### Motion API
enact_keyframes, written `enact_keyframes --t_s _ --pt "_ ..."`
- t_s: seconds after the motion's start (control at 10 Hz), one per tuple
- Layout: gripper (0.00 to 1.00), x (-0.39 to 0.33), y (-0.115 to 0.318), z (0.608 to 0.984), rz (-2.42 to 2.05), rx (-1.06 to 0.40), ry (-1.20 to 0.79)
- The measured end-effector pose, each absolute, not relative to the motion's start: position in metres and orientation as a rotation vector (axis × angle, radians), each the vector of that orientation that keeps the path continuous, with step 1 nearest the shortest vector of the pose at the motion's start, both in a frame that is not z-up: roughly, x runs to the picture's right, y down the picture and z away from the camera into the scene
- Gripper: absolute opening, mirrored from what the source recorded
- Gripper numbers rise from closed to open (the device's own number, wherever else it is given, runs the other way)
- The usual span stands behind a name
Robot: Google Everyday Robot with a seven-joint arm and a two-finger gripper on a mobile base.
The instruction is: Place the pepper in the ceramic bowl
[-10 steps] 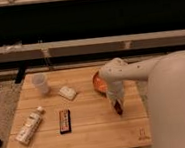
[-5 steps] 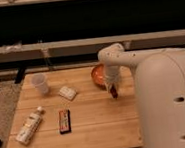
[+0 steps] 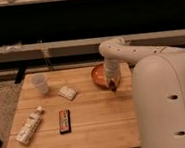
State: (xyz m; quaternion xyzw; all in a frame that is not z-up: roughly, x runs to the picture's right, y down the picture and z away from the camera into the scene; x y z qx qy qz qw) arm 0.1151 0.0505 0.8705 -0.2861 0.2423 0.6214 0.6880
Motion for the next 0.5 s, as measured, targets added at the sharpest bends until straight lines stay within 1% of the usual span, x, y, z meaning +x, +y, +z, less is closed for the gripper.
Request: enact_keyframes --t_s 0.3,0.5 --pt "0.0 0.114 0.044 0.89 1.388 -0.631 0.547" --pt "0.0 0.116 0.026 0.903 1.397 -0.6 0.541"
